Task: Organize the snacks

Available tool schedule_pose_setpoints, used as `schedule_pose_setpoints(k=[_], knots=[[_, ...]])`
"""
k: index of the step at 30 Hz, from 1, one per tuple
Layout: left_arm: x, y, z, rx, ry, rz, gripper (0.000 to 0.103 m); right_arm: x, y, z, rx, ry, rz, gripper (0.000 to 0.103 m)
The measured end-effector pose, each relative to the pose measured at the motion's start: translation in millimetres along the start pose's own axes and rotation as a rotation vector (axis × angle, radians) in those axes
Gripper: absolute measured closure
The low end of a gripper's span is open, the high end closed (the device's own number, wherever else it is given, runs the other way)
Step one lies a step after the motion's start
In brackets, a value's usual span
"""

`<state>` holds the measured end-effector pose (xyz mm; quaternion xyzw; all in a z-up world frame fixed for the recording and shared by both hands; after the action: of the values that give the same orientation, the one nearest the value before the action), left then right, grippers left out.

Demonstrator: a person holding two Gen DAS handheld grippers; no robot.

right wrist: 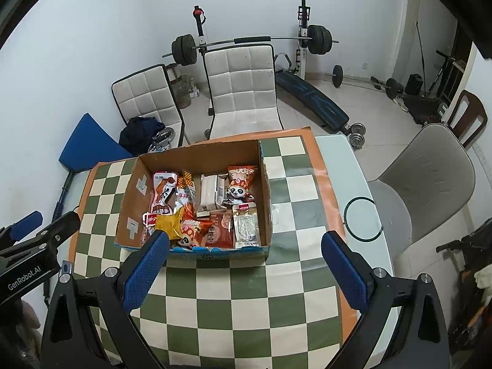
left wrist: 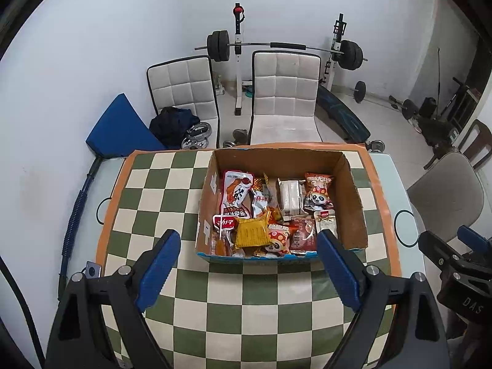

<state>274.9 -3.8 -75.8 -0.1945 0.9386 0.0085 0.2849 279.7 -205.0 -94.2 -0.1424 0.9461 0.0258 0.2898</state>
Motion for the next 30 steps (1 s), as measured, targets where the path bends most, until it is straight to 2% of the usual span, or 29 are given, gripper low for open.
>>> schedule_pose_setpoints(k=[30], knots=[[-3.8, 5.4, -0.1, -0.003, -0.001, 0.008, 0.013, 0.7, 0.4, 0.6, 0.012, 0.0, 0.004, 0.002]])
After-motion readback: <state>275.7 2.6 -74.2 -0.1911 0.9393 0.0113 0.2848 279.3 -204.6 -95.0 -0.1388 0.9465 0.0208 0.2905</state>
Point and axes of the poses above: each gripper's, at about its wrist camera, not at the fingertips, and z roughly the way its jaws point, y to its left, x to its underside, the point moved 4 cm from there along z, roughly the way its jaws point, and after that the axes turned 13 degrees about -z, right-handed, at the moved point
